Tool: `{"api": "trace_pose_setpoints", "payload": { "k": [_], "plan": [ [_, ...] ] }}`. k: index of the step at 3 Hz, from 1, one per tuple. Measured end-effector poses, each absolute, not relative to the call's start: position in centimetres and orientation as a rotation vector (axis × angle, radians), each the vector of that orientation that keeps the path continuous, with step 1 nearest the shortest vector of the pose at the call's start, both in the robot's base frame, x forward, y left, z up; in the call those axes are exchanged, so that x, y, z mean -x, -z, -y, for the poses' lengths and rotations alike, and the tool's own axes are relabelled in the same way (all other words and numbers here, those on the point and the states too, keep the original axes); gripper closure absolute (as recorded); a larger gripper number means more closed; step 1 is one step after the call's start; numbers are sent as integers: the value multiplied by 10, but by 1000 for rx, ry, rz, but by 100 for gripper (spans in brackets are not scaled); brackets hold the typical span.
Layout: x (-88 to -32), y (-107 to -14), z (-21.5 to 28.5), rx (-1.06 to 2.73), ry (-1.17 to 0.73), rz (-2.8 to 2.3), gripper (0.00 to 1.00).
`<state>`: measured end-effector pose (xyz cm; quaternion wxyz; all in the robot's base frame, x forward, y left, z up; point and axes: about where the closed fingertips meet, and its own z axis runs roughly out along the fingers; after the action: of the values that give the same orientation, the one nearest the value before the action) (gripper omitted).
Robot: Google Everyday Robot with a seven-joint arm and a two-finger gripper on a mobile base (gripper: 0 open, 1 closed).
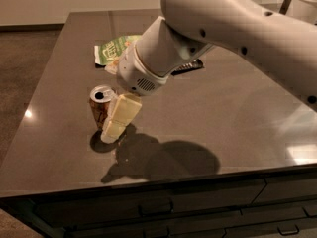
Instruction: Move orange can near green jalapeno chip bag
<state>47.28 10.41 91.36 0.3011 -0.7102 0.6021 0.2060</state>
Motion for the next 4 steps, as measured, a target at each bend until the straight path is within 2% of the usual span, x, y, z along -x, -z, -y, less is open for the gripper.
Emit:
{"api": "trace_pose_setpoints", "payload": {
  "k": [1,4],
  "plan": [
    [-472,-905,-116,1899,-552,-1590,18],
    [-512,-925,-108,1824,-542,-1631,87]
  ]
}}
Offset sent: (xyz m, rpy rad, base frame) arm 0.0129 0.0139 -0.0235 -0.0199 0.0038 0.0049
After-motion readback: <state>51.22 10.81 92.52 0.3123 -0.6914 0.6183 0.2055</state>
